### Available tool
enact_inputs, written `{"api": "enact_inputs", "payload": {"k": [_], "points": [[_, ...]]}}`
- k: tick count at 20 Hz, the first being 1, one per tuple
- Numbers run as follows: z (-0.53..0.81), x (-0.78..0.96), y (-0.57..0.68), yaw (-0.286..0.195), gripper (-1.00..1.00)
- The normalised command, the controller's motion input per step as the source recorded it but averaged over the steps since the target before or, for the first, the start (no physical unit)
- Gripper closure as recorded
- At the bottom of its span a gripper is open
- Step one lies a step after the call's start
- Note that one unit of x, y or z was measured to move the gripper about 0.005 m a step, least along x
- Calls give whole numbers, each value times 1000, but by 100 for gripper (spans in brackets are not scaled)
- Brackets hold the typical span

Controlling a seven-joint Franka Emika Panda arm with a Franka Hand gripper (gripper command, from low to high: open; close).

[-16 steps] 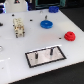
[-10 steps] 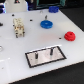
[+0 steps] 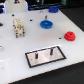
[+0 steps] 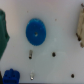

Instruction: Insert the blue gear onto the right peg, followed by the red gear

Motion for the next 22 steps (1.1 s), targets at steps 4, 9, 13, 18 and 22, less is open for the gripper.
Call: {"api": "enact_inputs", "payload": {"k": [4, 9, 13, 18, 22], "points": [[-463, -464, 326, 0, -100], [-497, -451, 262, 0, -100], [-522, -422, 225, 0, -100], [-508, -354, 69, 0, -100], [-559, -345, 34, 0, -100]]}}
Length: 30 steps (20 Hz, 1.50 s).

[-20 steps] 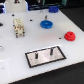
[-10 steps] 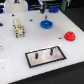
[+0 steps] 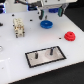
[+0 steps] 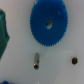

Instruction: Insert the blue gear onto the right peg, followed by the red gear

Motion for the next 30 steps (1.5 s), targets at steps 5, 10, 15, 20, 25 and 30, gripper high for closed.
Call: {"api": "enact_inputs", "payload": {"k": [5, 10, 15, 20, 25, 30], "points": [[-508, -268, 135, 0, -100], [-420, -277, 89, 0, -100], [-339, -287, -17, 0, 100], [-111, -131, 7, 0, 100], [34, 12, 2, 0, 100], [497, 309, -8, 0, 100]]}}
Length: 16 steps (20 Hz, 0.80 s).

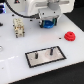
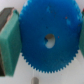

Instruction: Insert the blue gear onto the right peg, followed by the red gear

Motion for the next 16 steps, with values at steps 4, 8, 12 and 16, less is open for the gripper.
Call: {"api": "enact_inputs", "payload": {"k": [4, 8, 12, 16], "points": [[527, 602, -117, 0, 100], [543, 705, -190, 0, 100], [518, 744, -153, 0, 100], [463, 792, -140, 0, 100]]}}
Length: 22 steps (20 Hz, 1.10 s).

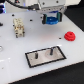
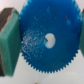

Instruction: Insert the blue gear onto the right peg, followed by the red gear

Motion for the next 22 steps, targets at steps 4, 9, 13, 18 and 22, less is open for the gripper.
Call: {"api": "enact_inputs", "payload": {"k": [4, 9, 13, 18, 22], "points": [[436, 820, -146, 0, 100], [403, 848, -155, 0, 100], [323, 903, -154, 0, 100], [267, 869, -207, 0, 100], [233, 809, -248, 0, 100]]}}
